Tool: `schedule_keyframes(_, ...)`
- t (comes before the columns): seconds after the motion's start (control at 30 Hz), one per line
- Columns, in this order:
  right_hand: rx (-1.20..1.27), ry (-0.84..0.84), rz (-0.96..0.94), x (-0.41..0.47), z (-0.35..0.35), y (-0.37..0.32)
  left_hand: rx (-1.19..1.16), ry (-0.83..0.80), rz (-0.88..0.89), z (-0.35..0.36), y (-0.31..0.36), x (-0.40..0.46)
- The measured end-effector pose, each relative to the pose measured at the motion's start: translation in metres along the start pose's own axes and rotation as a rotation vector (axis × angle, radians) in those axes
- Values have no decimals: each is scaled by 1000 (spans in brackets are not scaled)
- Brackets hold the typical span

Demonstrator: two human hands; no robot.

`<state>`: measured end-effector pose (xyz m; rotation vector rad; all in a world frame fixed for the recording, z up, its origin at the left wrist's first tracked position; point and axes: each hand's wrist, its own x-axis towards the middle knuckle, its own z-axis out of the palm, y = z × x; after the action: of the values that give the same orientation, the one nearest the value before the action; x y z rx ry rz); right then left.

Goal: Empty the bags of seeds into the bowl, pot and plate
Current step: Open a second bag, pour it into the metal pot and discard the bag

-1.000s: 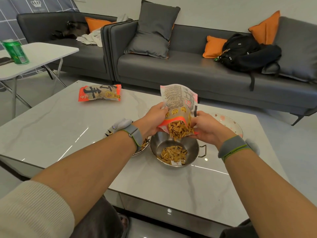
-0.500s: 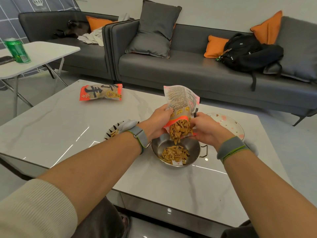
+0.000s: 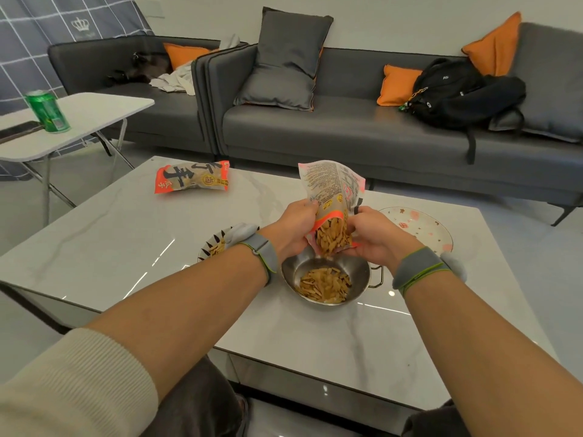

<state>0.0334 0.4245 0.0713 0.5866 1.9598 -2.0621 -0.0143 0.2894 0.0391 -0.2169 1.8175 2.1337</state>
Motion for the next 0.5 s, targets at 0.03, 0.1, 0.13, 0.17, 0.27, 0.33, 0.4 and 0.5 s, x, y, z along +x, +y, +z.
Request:
schedule_keyframes(0.03, 5, -5, 2, -1, 0, 0, -10, 3, -9, -1, 1, -2)
schedule_keyframes(0.1, 20, -15, 17, -4, -1, 0, -34, -1, -21, 0, 7, -9)
schedule_keyframes(0.13, 21, -17, 16, -5, -1, 1, -44, -9, -30, -1, 7, -12)
schedule_keyframes(0.17, 24, -21, 9, -5, -1, 0, -60, -16, -33, -2, 9, -14)
schedule_keyframes(0.27, 31, -8, 2, -5, -5, -3, -98, -29, -32, -3, 9, -11)
schedule_keyframes(0.33, 28, -6, 3, -3, -6, -3, -96, -37, -45, -2, 7, -7)
schedule_keyframes(0.4, 16, 14, 9, -1, -6, -1, -101, -44, -58, 1, 2, 1)
schedule_keyframes(0.5, 31, 41, 4, 1, -7, -1, -64, -37, -37, 7, 4, 5)
